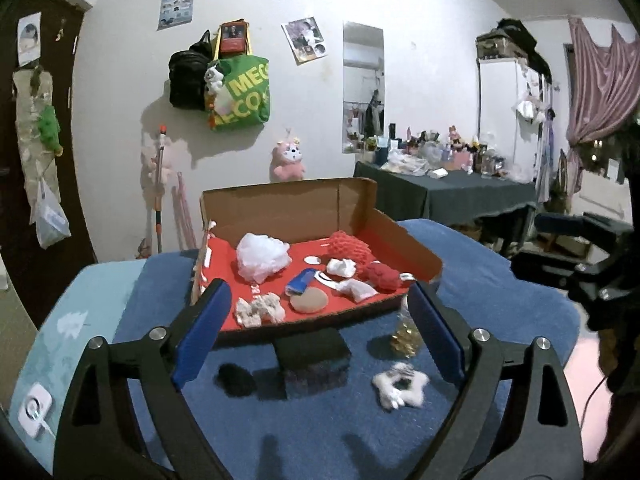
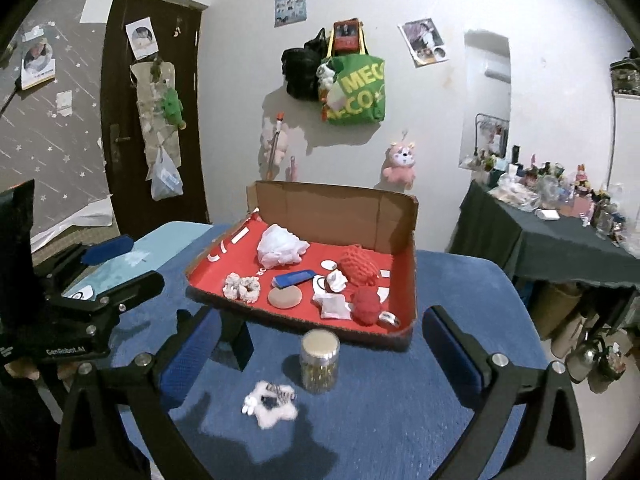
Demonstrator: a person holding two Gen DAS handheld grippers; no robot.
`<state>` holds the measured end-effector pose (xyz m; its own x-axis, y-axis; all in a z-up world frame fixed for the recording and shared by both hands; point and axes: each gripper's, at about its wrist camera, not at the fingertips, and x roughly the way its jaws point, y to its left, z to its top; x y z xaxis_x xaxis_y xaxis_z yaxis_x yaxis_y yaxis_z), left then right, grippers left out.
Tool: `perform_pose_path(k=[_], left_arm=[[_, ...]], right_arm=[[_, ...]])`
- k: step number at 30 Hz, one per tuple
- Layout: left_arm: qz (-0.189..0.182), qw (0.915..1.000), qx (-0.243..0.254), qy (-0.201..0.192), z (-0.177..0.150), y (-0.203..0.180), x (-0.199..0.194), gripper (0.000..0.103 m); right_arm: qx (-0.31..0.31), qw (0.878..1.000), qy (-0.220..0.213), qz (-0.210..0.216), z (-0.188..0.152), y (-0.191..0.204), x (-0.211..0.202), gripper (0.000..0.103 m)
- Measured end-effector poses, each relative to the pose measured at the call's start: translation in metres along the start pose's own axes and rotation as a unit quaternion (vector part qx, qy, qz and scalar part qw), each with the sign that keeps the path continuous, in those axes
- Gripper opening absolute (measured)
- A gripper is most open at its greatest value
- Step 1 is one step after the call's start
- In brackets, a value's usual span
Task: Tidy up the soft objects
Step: 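Withdraw both tools from the box toward the bunny and black pom-pom, then grasp the white plush bunny with the right tool while the left tool grasps the black pom-pom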
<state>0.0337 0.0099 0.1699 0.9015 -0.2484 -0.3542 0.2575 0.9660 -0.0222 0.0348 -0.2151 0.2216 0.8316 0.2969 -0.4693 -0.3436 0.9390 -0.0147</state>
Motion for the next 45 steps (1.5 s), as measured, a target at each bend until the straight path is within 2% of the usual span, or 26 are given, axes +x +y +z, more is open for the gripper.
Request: perform_pose_path(k=[6, 11, 15, 23, 36, 45], left_arm=[[0.007, 0.9998, -0.016, 0.001, -0.021, -0.002, -0.01, 0.092], [0.01, 0.9993, -0.031, 0.019, -0.042, -0.003, -0.006, 0.092], [0.014, 0.9985, -0.034, 0.041, -0.058, -0.005, 0.004, 0.092], [0.022, 0.9952, -0.045, 0.084, -0.086, -0.001, 0.026, 0.092], [0.034, 0.9906, -0.067, 0.115, -0.093, 0.033, 0.043, 0.092], [0.049, 0.9831, -0.086, 0.154, -0.09, 0.084, 0.074, 0.091]], right_arm=[[0.0, 1.0, -0.01, -0.013, -0.03, 0.01, -0.013, 0.103], [0.02, 1.0, 0.002, -0.012, -0.056, 0.01, -0.005, 0.103], [0.024, 0.999, 0.022, -0.021, -0.077, 0.01, 0.01, 0.103], [0.037, 0.997, 0.069, -0.013, -0.107, 0.009, 0.042, 0.103], [0.044, 0.993, 0.111, 0.021, -0.118, 0.012, 0.077, 0.103], [0.026, 0.989, 0.139, 0.045, -0.117, 0.024, 0.107, 0.103]])
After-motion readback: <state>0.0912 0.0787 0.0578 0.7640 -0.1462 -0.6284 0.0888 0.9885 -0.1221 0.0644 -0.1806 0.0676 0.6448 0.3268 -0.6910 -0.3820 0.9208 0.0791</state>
